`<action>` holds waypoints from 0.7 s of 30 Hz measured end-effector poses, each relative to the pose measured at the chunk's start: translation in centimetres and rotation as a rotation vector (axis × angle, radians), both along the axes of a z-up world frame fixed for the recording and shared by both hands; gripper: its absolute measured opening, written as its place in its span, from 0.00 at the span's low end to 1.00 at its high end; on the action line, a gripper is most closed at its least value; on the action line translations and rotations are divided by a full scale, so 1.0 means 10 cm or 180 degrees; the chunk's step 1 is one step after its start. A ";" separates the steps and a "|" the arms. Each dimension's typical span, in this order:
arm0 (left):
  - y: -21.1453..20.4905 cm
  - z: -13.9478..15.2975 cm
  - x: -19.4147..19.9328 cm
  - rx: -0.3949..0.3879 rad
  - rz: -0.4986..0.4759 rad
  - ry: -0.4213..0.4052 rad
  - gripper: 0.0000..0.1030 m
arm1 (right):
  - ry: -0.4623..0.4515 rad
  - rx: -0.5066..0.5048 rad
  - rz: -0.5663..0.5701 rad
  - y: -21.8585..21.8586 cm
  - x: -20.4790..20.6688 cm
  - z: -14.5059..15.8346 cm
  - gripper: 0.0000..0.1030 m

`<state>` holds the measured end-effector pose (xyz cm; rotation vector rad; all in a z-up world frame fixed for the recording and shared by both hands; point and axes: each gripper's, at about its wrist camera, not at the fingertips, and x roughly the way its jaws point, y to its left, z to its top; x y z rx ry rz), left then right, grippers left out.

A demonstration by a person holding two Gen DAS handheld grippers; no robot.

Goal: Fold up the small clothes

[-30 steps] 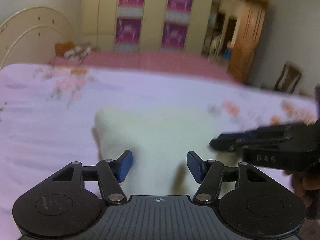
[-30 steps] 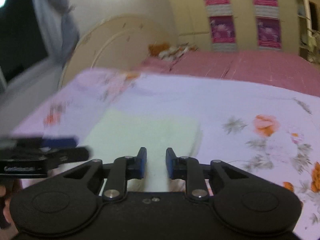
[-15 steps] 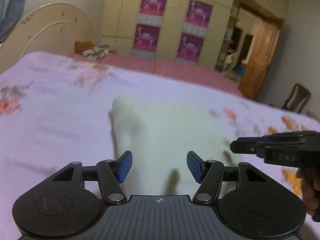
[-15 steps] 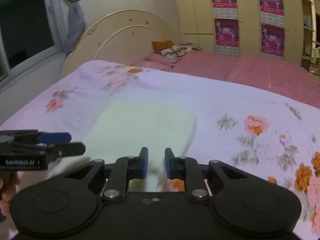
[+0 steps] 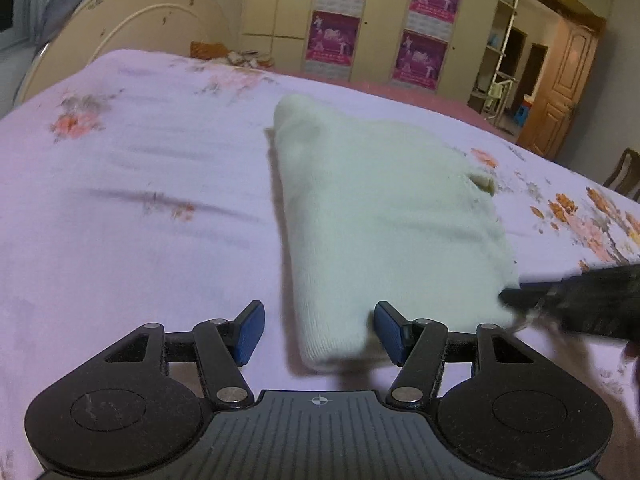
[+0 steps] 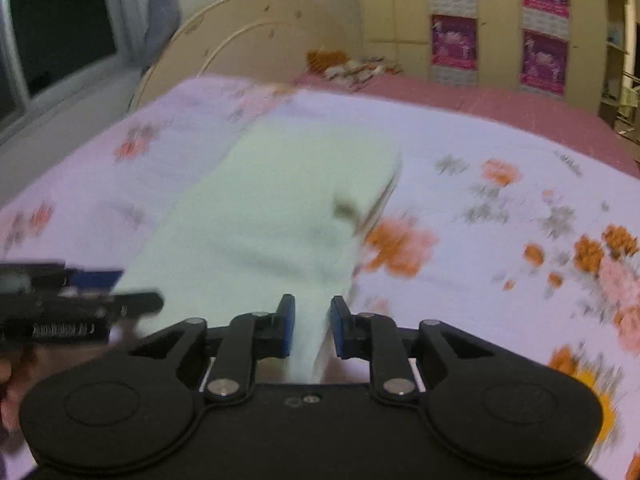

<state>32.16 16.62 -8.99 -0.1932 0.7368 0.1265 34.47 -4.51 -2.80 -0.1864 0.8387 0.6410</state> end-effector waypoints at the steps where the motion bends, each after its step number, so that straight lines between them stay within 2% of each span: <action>1: -0.04 0.01 -0.05 0.0030 -0.0003 0.0011 0.59 | 0.0037 0.0008 -0.0028 -0.02 -0.01 -0.06 0.24; 3: -0.09 0.05 -0.12 0.0078 -0.0015 0.0022 0.60 | 0.0163 0.0094 -0.0156 -0.06 0.01 -0.02 0.26; 6: -0.18 0.16 -0.34 0.0158 0.0045 -0.0069 0.90 | 0.0132 0.0183 -0.0232 -0.13 -0.09 0.12 0.28; 7: -0.21 0.23 -0.41 0.0196 0.0056 -0.0152 0.91 | 0.0109 0.0215 -0.0247 -0.17 -0.14 0.17 0.30; 8: -0.25 0.29 -0.49 0.0216 0.0047 -0.0218 0.91 | 0.0092 0.0263 -0.0273 -0.21 -0.20 0.22 0.36; 9: -0.27 0.35 -0.56 0.0209 0.0034 -0.0252 0.91 | 0.0066 0.0333 -0.0309 -0.28 -0.27 0.30 0.49; 11: -0.34 0.46 -0.71 0.0181 0.0005 -0.0330 0.92 | -0.0047 0.0456 -0.0370 -0.41 -0.44 0.44 0.66; 14: -0.44 0.59 -0.92 0.0172 -0.0004 -0.0376 0.92 | -0.0115 0.0565 -0.0408 -0.53 -0.67 0.59 0.72; 16: -0.51 0.69 -1.08 0.0154 -0.0004 -0.0428 1.00 | -0.0147 0.0598 -0.0429 -0.59 -0.83 0.67 0.78; 18: -0.57 0.79 -1.26 0.0182 0.0014 -0.0491 1.00 | -0.0200 0.0631 -0.0474 -0.66 -0.98 0.77 0.91; 20: -0.63 0.88 -1.45 0.0199 0.0009 -0.0537 1.00 | -0.0240 0.0667 -0.0502 -0.72 -1.12 0.85 0.99; 21: -0.66 0.93 -1.54 0.0207 0.0001 -0.0548 1.00 | -0.0290 0.0652 -0.0517 -0.74 -1.22 0.90 0.99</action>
